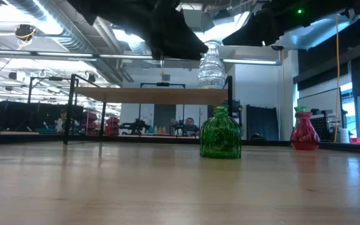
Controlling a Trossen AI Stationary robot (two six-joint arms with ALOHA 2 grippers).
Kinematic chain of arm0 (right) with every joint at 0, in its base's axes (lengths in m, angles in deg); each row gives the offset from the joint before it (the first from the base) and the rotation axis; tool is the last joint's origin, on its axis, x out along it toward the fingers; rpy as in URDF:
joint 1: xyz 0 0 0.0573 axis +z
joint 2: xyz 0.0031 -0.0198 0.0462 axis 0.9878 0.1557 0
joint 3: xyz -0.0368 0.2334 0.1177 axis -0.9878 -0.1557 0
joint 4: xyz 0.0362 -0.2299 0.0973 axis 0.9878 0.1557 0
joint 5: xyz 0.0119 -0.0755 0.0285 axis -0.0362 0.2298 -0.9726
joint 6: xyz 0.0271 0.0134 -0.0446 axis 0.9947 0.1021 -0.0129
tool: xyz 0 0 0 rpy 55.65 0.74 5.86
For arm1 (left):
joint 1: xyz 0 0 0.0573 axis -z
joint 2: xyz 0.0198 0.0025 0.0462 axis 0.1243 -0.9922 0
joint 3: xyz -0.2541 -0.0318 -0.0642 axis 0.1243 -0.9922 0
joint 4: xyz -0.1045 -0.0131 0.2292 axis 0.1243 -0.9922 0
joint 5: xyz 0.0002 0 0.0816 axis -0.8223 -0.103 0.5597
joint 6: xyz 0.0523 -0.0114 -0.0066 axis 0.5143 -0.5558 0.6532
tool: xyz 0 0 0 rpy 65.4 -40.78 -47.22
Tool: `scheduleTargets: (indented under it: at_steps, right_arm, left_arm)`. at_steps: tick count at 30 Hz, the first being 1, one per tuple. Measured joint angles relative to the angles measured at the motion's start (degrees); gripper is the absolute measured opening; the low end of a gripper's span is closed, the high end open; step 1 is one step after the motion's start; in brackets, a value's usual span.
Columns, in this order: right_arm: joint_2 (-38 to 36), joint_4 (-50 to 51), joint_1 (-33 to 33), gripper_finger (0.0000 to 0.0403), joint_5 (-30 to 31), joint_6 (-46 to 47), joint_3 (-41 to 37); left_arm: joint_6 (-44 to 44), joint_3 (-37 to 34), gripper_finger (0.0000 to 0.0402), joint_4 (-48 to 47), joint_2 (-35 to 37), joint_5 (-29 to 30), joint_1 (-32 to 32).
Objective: Sort vases onto shelf
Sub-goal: Put the transparent vase on the shelf
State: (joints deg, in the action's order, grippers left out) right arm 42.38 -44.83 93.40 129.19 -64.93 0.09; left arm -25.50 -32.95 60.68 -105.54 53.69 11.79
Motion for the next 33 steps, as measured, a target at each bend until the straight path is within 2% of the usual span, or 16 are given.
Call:
scheduleTargets:
  at_steps: [4,7,15,19,22,27,30,33]
  right_arm:
    - [0.0,0.6,0.0,0.0316,0.0,0.1,0.0]
    - [0.0,1.6,0.0,0.0316,0.0,0.2,0.0]
    - [0.0,2.6,0.0,0.0316,0.5,0.5,0.0]
    - [0.0,2.6,0.0,0.0316,0.5,0.6,0.0]
    - [0.0,2.6,0.0,0.0316,0.5,0.7,0.0]
    - [0.0,2.6,0.0,0.0316,0.5,1.3,0.0]
    - [0.0,2.9,0.0,0.0316,0.5,1.3,0.0]
    - [0.0,2.9,0.0,0.0316,0.5,1.3,0.0]
  left_arm:
    - [-2.7,0.0,0.0208,-2.5,0.3,-0.4,0.8]
    - [-6.5,0.0,0.0208,-10.5,2.7,-1.7,2.3]
    - [-30.6,6.7,0.0204,-49.6,16.5,-5.2,6.4]
    - [-46.5,10.3,0.0204,-69.1,22.7,-10.8,8.8]
    - [-59.2,10.8,0.0204,-79.9,26.2,-15.4,11.9]
    - [-73.4,10.8,0.0204,-92.8,28.7,-18.2,17.4]
    - [-76.6,10.8,0.0204,-97.3,28.7,-18.2,19.6]
    - [-76.8,10.8,0.0204,-97.7,28.7,-17.0,21.2]
